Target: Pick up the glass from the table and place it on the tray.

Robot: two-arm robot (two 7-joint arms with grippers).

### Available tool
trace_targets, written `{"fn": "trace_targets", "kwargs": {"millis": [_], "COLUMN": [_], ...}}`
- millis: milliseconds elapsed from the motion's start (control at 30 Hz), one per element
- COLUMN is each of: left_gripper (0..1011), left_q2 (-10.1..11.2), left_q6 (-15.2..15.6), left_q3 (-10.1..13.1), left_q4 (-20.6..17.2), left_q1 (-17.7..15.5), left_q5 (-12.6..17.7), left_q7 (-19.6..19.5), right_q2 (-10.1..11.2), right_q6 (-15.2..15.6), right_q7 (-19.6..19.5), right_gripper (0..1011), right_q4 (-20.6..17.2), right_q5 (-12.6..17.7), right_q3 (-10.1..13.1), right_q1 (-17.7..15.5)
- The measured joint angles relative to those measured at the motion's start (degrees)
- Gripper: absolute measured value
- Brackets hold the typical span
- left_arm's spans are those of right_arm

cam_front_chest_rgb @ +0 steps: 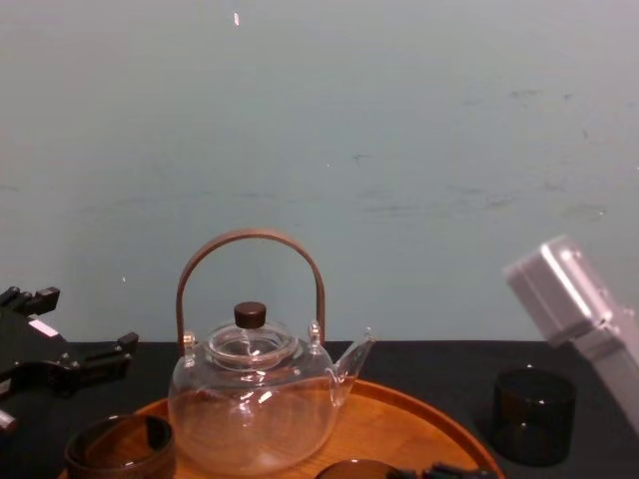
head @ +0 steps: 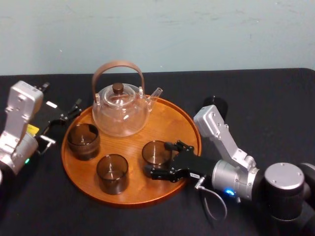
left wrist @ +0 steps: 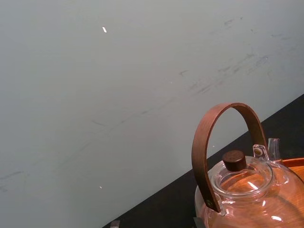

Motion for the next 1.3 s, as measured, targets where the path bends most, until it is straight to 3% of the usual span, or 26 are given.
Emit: {"fn": "trace_targets", "kwargs": {"millis": [467,833,1100,1300], "left_gripper": [1001,1001,1001,1001], "left_q2": [0.0,0.0,0.0,0.0], "left_q6": [0.0,0.0,0.0,0.0], "left_q3": [0.0,0.0,0.0,0.0], "left_q4": [0.0,0.0,0.0,0.0], "left_q1": [0.0,0.0,0.0,0.0], "left_q5": [0.0,0.0,0.0,0.0], "left_q7": [0.0,0.0,0.0,0.0], "right_q2": [4.6,8.2,9.4,9.2], "right_q6": [0.4,-1.1,-2.1,-2.8], "right_q7": [-2.2,-3.1,-4.6,-6.5], "right_gripper": [1003,1002,1003,1003], "right_q4": [-7.0,-11.0,-11.6,-9.2], "right_q5": [1.0,3.1,5.3,6.1], "right_q3": [3.1,7.6,11.8,14.9], "right_q1": [-5.0,-9.5,-11.2,-11.0]}}
